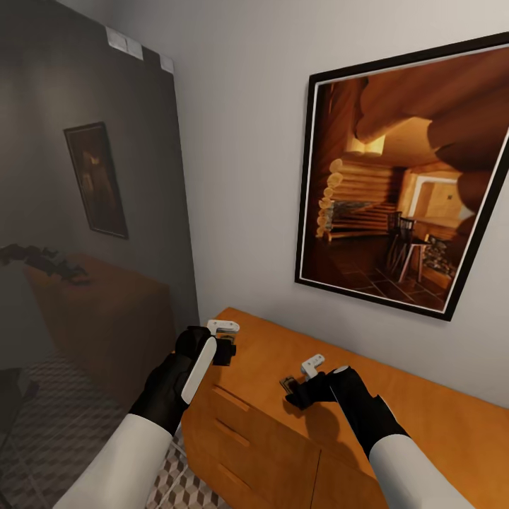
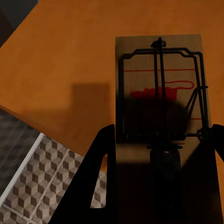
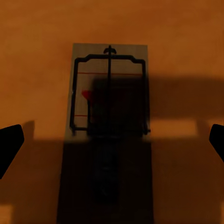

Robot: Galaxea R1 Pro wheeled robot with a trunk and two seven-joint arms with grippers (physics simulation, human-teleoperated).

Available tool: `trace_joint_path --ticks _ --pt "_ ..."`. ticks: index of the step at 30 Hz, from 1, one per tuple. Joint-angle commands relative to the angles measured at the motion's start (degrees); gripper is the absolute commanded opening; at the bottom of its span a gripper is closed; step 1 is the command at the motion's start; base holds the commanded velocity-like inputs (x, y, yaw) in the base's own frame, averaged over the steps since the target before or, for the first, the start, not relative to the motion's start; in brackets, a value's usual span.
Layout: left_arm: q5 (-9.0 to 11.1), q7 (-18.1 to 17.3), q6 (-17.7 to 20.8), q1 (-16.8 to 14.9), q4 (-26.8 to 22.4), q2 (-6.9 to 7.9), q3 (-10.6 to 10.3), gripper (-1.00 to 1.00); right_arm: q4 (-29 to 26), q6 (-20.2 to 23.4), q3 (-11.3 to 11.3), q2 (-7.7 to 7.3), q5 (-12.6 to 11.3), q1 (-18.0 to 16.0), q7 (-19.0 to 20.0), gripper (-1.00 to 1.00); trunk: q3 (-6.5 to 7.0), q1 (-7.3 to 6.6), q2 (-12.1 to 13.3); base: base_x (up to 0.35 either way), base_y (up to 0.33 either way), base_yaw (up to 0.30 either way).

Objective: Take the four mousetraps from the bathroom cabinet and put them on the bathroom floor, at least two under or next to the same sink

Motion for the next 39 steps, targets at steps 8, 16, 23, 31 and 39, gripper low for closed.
trace_joint_path --ticks 8,16,23,31,39 --pt "0.5 0.7 0.2 -0.1 0.0 0.0 -0.1 -1.0 -0.1 0.2 0.0 0.02 0.6 -0.1 0.4 1.0 -1.55 1.78 -3.3 0.0 0.0 0.0" --pt "0.6 0.7 0.2 -0.1 0.0 0.0 -0.1 -1.0 -0.1 -0.2 0.0 0.03 0.6 0.0 0.4 1.0 -1.9 2.22 -4.1 0.0 0.0 0.0" --pt "0.6 0.7 0.2 -0.1 0.0 0.0 -0.1 -1.0 -0.1 -0.4 0.0 0.06 0.6 -0.1 0.4 1.0 -2.44 2.88 -5.3 0.0 0.0 0.0" --pt "0.6 0.7 0.2 -0.1 0.0 0.0 -0.1 -1.0 -0.1 -0.4 0.0 0.08 0.6 0.0 0.4 1.0 -2.44 2.88 -5.3 0.0 0.0 0.0" --pt "0.6 0.7 0.2 -0.1 0.0 0.0 -0.1 -1.0 -0.1 -1.5 0.0 0.1 0.6 -0.1 0.4 -1.0 -2.44 2.88 -5.3 0.0 0.0 0.0"
